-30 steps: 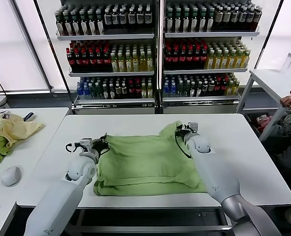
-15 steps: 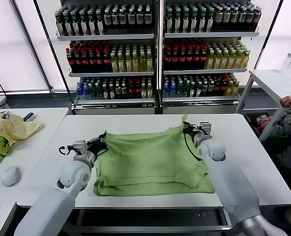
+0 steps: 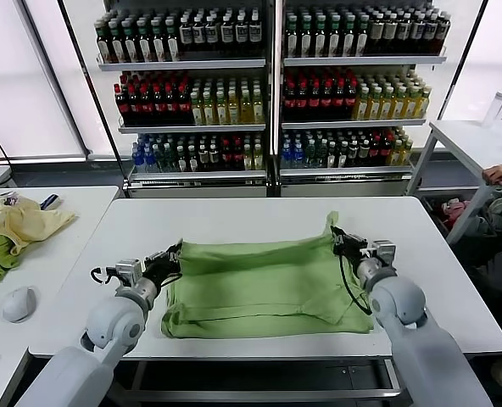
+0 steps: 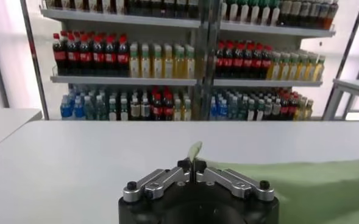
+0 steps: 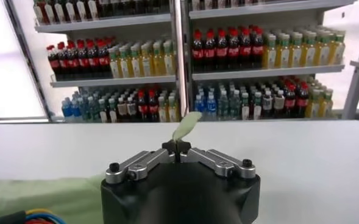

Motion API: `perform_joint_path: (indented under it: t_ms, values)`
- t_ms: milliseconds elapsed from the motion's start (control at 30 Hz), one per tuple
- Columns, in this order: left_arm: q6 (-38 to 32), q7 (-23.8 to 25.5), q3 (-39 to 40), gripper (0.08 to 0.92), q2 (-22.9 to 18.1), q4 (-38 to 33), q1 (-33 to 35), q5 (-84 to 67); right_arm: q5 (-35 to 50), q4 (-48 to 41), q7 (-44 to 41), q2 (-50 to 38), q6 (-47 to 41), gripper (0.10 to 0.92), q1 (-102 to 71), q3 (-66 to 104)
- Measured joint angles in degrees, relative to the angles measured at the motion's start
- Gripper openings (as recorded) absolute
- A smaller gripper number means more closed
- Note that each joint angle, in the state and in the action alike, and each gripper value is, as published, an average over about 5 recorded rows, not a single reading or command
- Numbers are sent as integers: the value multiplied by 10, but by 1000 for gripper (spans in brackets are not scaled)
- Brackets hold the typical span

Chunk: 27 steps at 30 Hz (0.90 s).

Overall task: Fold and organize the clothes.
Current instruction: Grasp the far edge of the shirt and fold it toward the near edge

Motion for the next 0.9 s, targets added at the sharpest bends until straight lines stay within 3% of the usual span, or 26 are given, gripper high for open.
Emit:
perform_joint_path:
  t_ms: [467,633,900]
  values:
    - [13,10,8,96,8,-16,51,41,-22,44,18,12,-1,117,-93,31]
    - [12,16,11,135,7,-19,63,81,-38,55,20,17,-9,220,-111,29]
    - [10,6,-2,355,-4,-43,89,151,-56,89,21,16,-7,453,-142,41]
